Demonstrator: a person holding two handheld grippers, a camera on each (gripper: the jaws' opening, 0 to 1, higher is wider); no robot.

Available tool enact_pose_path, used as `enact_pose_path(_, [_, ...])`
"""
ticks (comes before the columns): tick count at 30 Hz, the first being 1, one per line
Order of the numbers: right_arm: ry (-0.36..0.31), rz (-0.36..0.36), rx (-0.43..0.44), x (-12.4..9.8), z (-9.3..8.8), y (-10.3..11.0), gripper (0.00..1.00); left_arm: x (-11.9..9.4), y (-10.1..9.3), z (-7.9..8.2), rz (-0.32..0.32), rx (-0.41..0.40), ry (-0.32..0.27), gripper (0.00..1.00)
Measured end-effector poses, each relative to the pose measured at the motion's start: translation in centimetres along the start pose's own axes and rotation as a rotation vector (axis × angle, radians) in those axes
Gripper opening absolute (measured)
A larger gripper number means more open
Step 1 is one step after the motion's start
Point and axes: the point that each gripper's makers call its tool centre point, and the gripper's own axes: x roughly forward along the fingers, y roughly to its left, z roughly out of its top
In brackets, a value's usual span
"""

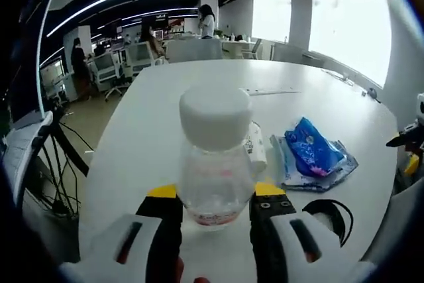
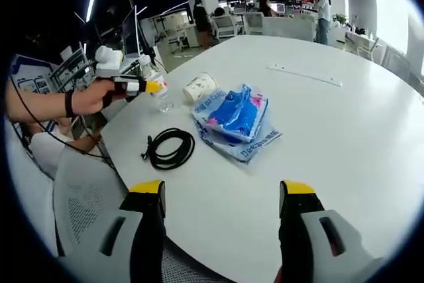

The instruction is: Arrange the tabletop items into an orderly group along one side of the table until the central work area is clear of visible clutter.

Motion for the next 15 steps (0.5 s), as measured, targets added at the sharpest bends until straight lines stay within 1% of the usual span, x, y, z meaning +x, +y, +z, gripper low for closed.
enact_pose_path(3, [0.004,0.000,0.004,0.1,0.0,-0.1,0.69,1.1,0.0,0.9,0.001,-0.001,-0.001,0.39])
enact_pose_path(7, [0.013,0.000,0.001,0.4,0.0,-0.2,0.69,1.9,-0.1,1.6,-0.008,0.005,-0.002,0.39])
enact_pose_path(11, [0.020,0.003,-0.005,0.5,0.0,-0.2,0.69,2.3,-0.3,2.0,-0.007,0.032,0.002,0.39])
enact_pose_path(15, [0.019,0.007,0.000,0.7,0.0,0.0,0.69,2.4,-0.2,2.0,0.012,0.011,0.004,0.39])
